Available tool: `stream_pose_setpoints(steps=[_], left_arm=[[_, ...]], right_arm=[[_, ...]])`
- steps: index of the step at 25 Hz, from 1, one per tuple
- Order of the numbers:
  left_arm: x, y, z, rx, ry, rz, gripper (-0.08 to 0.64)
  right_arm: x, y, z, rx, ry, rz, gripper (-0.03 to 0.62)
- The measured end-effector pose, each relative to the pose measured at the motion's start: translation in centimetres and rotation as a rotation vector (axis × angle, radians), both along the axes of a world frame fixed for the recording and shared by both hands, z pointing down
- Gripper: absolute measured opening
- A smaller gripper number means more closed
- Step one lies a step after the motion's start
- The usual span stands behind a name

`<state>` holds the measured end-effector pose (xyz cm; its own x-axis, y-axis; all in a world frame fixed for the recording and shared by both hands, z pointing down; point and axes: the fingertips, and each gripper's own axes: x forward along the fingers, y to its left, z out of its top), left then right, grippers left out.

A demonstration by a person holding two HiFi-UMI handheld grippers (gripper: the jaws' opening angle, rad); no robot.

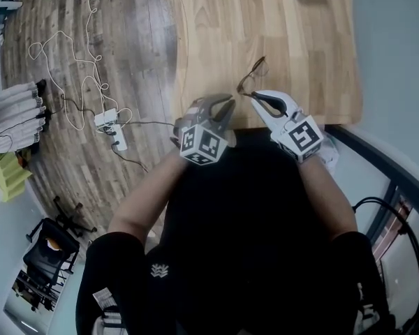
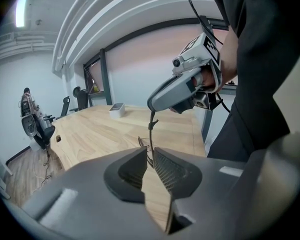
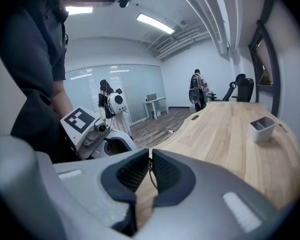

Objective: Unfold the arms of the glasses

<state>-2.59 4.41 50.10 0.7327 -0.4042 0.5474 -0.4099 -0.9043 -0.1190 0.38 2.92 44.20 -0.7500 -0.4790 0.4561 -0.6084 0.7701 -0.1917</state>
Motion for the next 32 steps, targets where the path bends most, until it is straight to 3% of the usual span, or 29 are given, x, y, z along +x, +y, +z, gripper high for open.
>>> stream_pose_setpoints(steps=[20, 32], left_arm=[[-1.8, 1.4, 0.9, -0.016, -0.014, -0.001, 0.052], [-3.8, 2.0, 1.7, -0.039, -0.036, -0.085, 0.052]], right_arm=[[-3.1, 3.3, 0.8, -0.057, -0.007, -0.090, 0.042], [-10.2, 2.3, 0.3, 0.001, -0.100, -0.250, 0.043]])
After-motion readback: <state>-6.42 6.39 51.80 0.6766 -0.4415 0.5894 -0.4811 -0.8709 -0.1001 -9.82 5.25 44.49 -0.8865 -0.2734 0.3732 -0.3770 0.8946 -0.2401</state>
